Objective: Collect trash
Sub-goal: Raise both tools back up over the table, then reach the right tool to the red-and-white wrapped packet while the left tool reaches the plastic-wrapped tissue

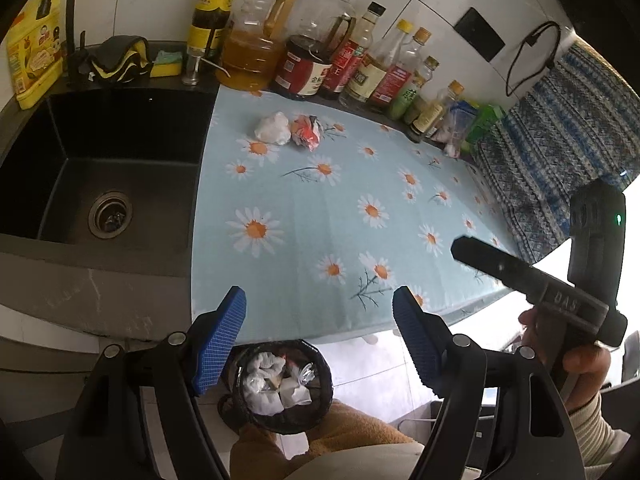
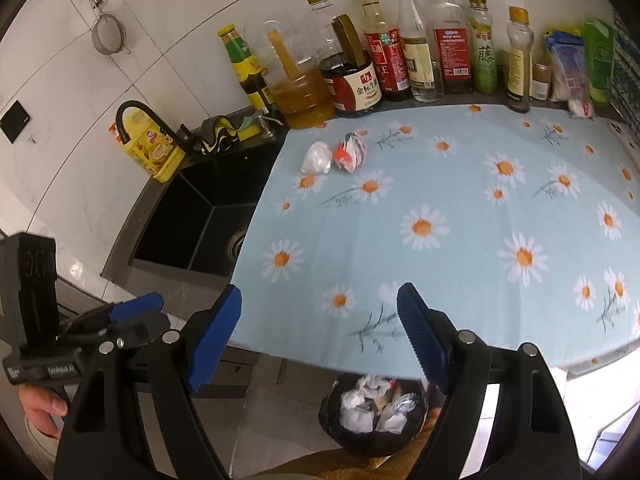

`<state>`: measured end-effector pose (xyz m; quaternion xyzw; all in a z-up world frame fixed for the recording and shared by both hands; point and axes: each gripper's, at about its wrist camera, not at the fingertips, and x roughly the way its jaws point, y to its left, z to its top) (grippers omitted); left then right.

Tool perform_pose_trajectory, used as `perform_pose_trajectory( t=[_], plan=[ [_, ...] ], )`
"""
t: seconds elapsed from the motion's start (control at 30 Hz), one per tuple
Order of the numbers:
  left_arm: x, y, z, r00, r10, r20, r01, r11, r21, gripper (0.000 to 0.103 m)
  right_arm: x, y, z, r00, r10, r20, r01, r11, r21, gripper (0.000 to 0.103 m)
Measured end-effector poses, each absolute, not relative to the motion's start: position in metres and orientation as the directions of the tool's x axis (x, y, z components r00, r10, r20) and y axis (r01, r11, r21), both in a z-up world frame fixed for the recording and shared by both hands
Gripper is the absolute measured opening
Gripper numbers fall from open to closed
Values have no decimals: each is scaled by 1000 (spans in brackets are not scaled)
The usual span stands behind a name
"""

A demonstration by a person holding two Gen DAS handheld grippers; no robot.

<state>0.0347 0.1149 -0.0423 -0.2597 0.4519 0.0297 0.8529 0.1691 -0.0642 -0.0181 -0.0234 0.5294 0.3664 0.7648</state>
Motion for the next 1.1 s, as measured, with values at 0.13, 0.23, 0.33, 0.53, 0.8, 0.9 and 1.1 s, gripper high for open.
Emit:
perform_pose_trajectory(
  t=[0.13, 0.23, 0.33, 0.53, 0.8, 0.9, 1.1],
  plan=[
    [49, 114, -43, 592, -165, -789, -311, 857, -412, 73, 188, -55, -22, 152, 543, -826, -611, 708, 353, 80],
    [62, 113, -45, 594, -143, -791, -343, 845, -410, 73, 209, -47, -29, 121, 551, -826, -629, 686, 365, 80],
    [78, 116, -49, 590, -113, -799, -388, 828, -404, 73, 232, -35, -35, 94, 556, -826, -655, 659, 369, 80],
    [109, 127, -57, 579, -53, -814, -484, 780, -396, 73, 291, -6, -52, 43, 562, -826, -692, 613, 381, 80],
    [130, 137, -66, 564, 11, -826, -591, 703, -395, 73, 342, 43, -85, -24, 548, -836, -745, 548, 380, 80],
    [132, 138, -67, 550, 37, -834, -620, 688, -377, 73, 352, 57, -101, -46, 534, -844, -765, 524, 374, 80],
    [138, 142, -68, 537, 66, -841, -651, 666, -364, 73, 371, 80, -130, -86, 506, -858, -774, 508, 378, 80]
  ],
)
